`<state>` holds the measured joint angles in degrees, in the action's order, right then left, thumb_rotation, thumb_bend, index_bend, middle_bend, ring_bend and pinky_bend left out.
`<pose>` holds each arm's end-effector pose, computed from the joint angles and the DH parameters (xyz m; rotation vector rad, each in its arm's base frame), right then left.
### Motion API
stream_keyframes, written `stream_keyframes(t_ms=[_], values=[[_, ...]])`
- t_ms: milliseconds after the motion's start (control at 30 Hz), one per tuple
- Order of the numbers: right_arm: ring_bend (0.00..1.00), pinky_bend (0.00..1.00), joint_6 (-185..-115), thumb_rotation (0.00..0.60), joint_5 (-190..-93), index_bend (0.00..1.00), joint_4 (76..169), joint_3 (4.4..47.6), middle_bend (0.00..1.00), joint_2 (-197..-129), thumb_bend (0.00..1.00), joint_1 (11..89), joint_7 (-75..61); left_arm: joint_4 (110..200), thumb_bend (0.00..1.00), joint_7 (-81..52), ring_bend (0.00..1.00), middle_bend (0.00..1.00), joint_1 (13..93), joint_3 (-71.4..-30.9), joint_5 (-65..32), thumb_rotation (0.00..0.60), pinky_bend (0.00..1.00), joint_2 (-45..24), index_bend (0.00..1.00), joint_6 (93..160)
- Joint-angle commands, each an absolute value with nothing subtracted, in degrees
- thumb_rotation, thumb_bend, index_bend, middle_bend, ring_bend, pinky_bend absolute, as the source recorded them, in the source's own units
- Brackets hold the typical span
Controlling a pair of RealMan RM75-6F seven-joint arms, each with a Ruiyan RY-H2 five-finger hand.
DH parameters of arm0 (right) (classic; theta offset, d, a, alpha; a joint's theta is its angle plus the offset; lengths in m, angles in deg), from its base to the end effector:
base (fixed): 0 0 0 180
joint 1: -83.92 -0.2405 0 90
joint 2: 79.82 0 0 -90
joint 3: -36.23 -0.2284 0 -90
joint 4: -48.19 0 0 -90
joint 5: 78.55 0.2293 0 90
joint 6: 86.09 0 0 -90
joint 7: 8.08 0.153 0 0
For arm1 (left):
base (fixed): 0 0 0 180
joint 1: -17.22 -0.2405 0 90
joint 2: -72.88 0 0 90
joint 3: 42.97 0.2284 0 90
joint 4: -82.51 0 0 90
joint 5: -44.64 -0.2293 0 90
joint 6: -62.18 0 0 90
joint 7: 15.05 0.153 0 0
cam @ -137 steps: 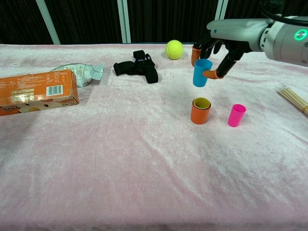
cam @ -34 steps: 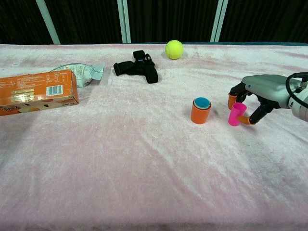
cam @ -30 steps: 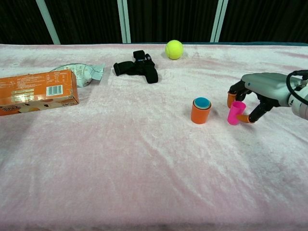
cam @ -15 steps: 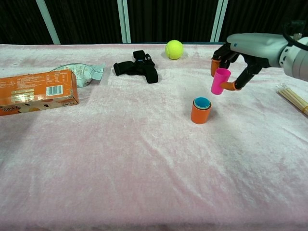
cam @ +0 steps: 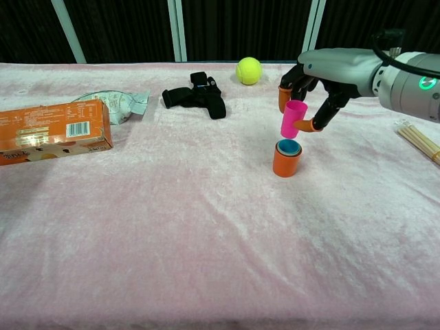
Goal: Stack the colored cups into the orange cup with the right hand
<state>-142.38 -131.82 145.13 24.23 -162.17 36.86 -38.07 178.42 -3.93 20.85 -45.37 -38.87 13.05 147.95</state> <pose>-0.0842 -0.3350 -0.0144 1.8912 -0.9176 0.9064 -0.2979 0.1808 0.1487 -1.4012 -0.7743 -0.7152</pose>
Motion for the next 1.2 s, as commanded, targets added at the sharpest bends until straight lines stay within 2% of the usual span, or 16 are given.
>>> stream_keyframes(t_ms=[33,667,733,900,967,1200], values=[[0.31,0.21,-142.39,0.600,-132.05,0.51,144.79,24.68,0.52,-162.48,0.36,36.82,-38.02,178.45,0.71,-3.76,0.00,0.01,20.90,-45.28,-39.00,0.600,0.01,13.05,0.05,147.87],[0.31,0.21,-141.96,0.600,-132.78,0.50,139.54,26.23,0.50,-165.84,0.36,36.63,-36.20,178.45,0.71,-3.61,0.00,0.01,20.86,-45.41,-38.76,0.600,0.01,13.05,0.05,147.96],[0.30,0.21,-141.73,0.600,-132.81,0.44,139.01,26.43,0.45,-166.16,0.33,36.52,-36.31,178.46,0.71,-3.66,0.00,0.01,20.84,-45.46,-38.74,0.600,0.01,13.07,0.05,148.07],[0.22,0.21,-140.90,0.600,-132.04,0.18,138.89,27.40,0.18,-166.06,0.17,36.33,-37.56,178.40,0.71,-3.86,0.00,0.01,20.77,-45.56,-38.75,0.600,0.01,13.11,0.05,148.32],[0.20,0.21,-140.92,0.600,-131.56,0.13,139.45,27.68,0.11,-165.71,0.12,36.34,-38.26,178.33,0.71,-3.89,0.00,0.01,20.78,-45.57,-38.82,0.600,0.01,13.10,0.05,148.35],[0.20,0.21,-145.58,0.600,-132.76,0.09,143.18,26.96,0.08,-162.35,0.12,38.39,-37.87,178.23,0.71,-4.13,0.00,0.01,20.81,-45.58,-38.91,0.600,0.01,13.02,0.05,148.36]])
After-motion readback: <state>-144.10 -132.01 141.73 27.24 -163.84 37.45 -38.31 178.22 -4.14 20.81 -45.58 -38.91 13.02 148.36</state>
